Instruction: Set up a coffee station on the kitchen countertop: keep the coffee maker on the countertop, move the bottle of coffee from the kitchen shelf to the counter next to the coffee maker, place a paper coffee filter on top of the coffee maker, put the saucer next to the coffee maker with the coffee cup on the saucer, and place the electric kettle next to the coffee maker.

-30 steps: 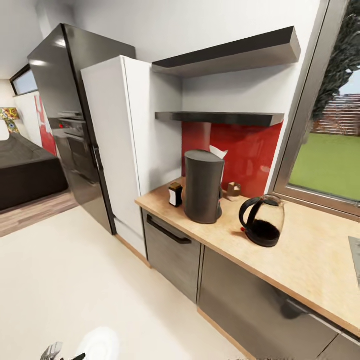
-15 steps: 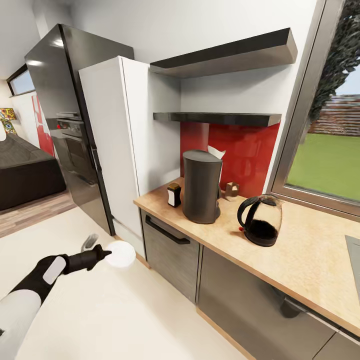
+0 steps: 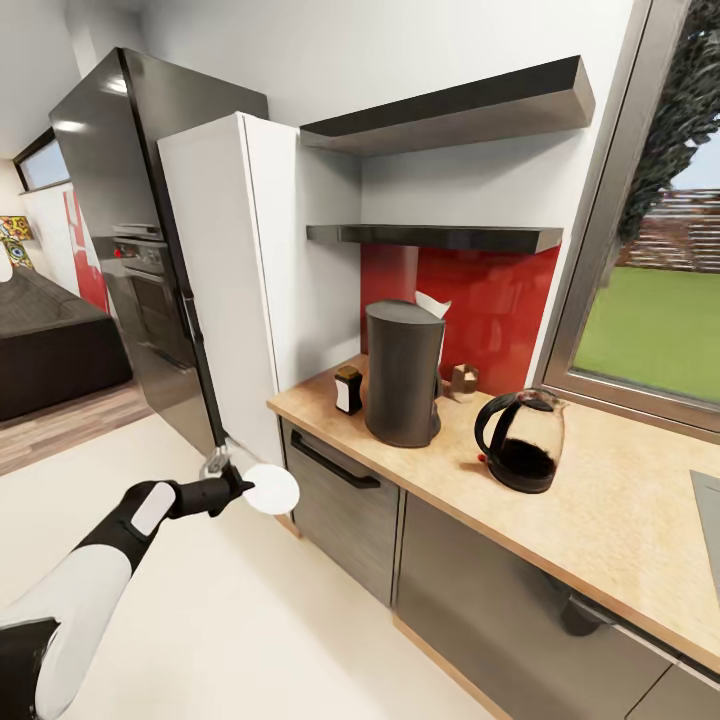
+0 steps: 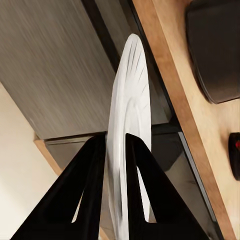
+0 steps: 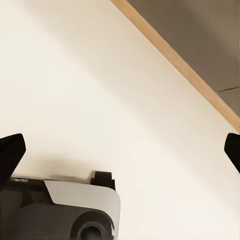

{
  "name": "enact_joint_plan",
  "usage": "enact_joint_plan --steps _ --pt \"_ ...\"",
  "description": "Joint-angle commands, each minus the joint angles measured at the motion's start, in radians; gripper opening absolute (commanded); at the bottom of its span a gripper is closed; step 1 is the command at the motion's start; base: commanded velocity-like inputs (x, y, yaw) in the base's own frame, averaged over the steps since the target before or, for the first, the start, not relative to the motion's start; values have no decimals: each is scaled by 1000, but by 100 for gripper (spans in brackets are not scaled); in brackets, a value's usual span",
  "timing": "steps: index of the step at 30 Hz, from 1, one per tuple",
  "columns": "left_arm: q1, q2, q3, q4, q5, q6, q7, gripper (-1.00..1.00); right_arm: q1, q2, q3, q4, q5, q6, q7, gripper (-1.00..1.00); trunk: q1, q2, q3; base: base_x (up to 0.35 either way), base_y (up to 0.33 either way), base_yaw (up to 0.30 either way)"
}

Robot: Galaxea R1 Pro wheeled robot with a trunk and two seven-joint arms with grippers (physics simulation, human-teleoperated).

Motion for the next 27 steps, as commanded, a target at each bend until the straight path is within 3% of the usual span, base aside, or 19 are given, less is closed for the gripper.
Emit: enact_joint_plan --steps 1,13,18,27 --pt "0 -1 6 0 -1 7 -2 -100 -1 0 8 0 -11 -3 0 100 0 -2 -2 0 0 0" --pt "6 0 10 -86 2 7 -4 -100 -1 3 9 -2 -14 -2 5 100 0 -2 -2 257 0 -6" --pt "5 -1 11 -95 3 7 -4 -100 -1 3 8 -2 -14 -2 5 100 0 -2 -2 293 0 -197" --pt "6 0 15 -127 11 9 -4 -100 -1 3 8 -2 -14 -3 2 100 0 -2 -2 36 0 -218"
